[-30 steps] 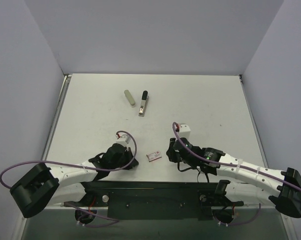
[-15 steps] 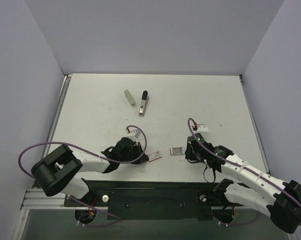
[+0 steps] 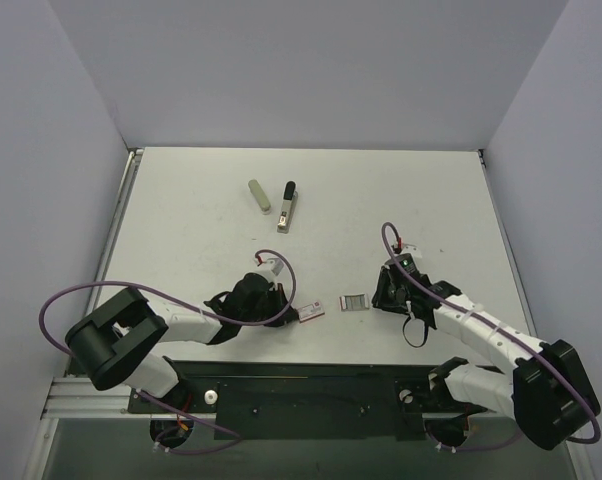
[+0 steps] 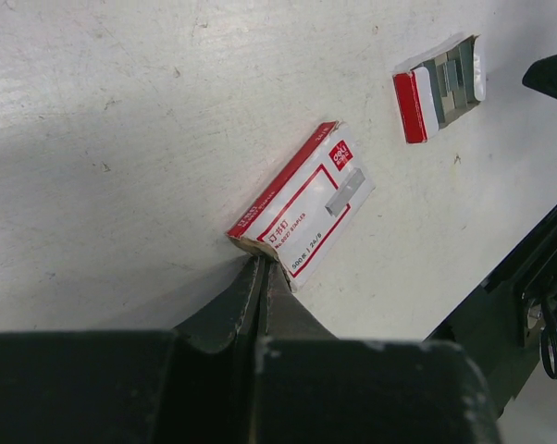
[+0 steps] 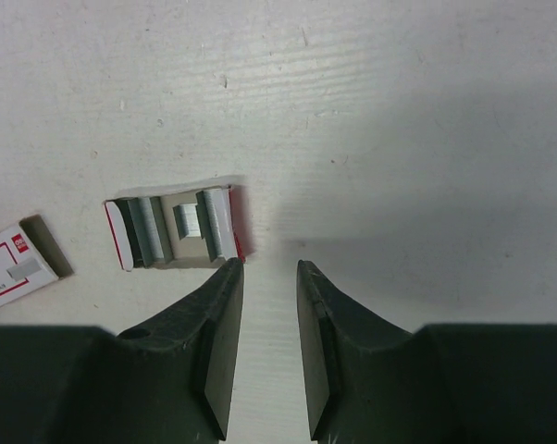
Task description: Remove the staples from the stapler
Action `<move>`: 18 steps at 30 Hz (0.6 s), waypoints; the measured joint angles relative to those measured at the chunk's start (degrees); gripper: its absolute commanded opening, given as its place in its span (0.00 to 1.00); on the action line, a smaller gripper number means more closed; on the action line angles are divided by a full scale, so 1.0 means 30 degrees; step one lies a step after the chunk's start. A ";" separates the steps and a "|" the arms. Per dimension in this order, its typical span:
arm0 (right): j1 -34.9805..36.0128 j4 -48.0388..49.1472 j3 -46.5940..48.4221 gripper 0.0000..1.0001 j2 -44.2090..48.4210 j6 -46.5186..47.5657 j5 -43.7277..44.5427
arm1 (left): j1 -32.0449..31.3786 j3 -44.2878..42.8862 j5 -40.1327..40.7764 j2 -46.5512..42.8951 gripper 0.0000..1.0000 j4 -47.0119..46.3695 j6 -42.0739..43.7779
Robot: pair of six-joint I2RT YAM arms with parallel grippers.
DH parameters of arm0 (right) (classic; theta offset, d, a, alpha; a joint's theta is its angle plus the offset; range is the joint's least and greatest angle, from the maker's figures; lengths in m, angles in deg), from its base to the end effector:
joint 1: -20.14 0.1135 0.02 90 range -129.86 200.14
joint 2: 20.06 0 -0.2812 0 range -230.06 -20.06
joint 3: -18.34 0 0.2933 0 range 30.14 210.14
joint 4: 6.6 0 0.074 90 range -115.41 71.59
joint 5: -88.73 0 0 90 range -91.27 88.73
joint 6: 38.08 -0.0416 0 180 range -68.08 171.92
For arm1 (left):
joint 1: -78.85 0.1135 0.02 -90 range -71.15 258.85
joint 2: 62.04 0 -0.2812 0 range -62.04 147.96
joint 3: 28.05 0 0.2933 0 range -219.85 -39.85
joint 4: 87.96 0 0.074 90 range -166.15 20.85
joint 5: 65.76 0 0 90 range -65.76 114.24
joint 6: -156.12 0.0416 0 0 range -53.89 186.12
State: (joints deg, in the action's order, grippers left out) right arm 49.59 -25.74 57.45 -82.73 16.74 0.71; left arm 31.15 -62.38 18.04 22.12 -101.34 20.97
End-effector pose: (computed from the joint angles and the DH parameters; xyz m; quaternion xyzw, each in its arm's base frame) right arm 0.2138 0.1191 0.1677 0.0527 0.9144 0.2010 0.3474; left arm 0.1807 -0.2052 0.1006 0.0442 0.8907 -0.3592 0.2751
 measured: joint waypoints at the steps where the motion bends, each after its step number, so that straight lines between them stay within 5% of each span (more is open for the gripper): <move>1: -0.0204 0.0291 -0.0036 0.26 -0.0117 0.0022 -0.0277 | 0.0007 -0.0029 0.0015 0.0015 0.00 0.0015 0.0066; 18: -0.1202 0.3453 -0.0117 0.23 -0.2637 0.0036 -0.2652 | 0.0182 -0.0146 0.0029 0.0109 0.00 0.0022 0.0459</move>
State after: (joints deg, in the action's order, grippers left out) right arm 45.99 -15.38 57.10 -90.65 16.85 -7.24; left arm 31.70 -62.81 18.13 22.45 -101.28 22.35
